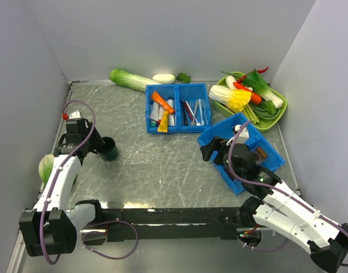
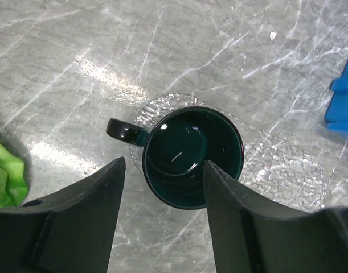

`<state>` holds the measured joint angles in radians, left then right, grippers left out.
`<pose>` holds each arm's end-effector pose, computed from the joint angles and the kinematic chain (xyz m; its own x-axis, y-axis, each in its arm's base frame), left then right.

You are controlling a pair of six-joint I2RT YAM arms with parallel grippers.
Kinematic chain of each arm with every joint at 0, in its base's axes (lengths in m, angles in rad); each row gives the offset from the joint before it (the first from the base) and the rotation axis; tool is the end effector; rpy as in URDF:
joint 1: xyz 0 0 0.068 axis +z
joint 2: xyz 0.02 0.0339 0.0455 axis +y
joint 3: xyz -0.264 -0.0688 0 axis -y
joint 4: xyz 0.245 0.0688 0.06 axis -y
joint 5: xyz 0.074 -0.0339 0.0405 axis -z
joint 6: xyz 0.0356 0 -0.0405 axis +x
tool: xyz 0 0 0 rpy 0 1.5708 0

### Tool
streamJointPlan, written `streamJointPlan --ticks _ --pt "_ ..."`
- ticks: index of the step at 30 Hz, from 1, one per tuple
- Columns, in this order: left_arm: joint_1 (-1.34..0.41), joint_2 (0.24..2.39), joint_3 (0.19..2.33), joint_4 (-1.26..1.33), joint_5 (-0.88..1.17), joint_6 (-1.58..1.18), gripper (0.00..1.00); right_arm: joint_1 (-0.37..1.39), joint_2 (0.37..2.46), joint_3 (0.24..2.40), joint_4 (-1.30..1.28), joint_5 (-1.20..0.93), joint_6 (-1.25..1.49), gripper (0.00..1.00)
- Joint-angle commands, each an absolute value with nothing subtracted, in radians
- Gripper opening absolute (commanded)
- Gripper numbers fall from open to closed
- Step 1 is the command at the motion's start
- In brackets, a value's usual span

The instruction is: Prepare toiletry sets of a toothbrush and toothpaste on the tray

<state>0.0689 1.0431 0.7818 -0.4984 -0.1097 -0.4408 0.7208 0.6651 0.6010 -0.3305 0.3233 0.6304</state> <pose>0.2178 0.0189 0.2609 -0.5584 -0.4636 -0.6879 -0.4267 0.8717 -0.2412 0.1277 0.0972 0.2792 -0.4723 0.3291 -0.8177 -0.1573 0.8814 0.4455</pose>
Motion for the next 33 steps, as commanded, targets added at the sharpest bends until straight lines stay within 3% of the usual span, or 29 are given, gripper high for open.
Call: streamJointPlan --ticks 1,11,17,20,23,25,33 --pt "0.072 0.979 0.77 -0.471 -0.101 -0.448 0.63 0.718 0.664 0.621 -0.337 0.325 0.621 0.89" --pt "0.071 0.747 0.822 -0.37 -0.061 -0.299 0.72 0.701 0.67 0.634 -0.408 0.348 0.611 0.95" --pt "0.031 0.794 0.928 -0.243 0.017 -0.308 0.72 0.606 0.631 0.626 -0.453 0.295 0.621 0.98" --pt "-0.079 0.883 0.998 -0.178 -0.038 -0.304 0.71 0.548 0.633 0.606 -0.445 0.235 0.63 0.98" --pt "-0.234 1.011 1.115 -0.143 -0.127 -0.258 0.72 0.514 0.666 0.603 -0.483 0.239 0.653 0.94" --pt "-0.248 1.075 1.154 -0.123 -0.073 -0.262 0.73 0.494 0.676 0.606 -0.512 0.239 0.66 0.89" --pt "-0.305 1.022 0.942 0.029 0.086 -0.344 0.74 0.439 0.701 0.644 -0.693 0.29 0.722 0.75"
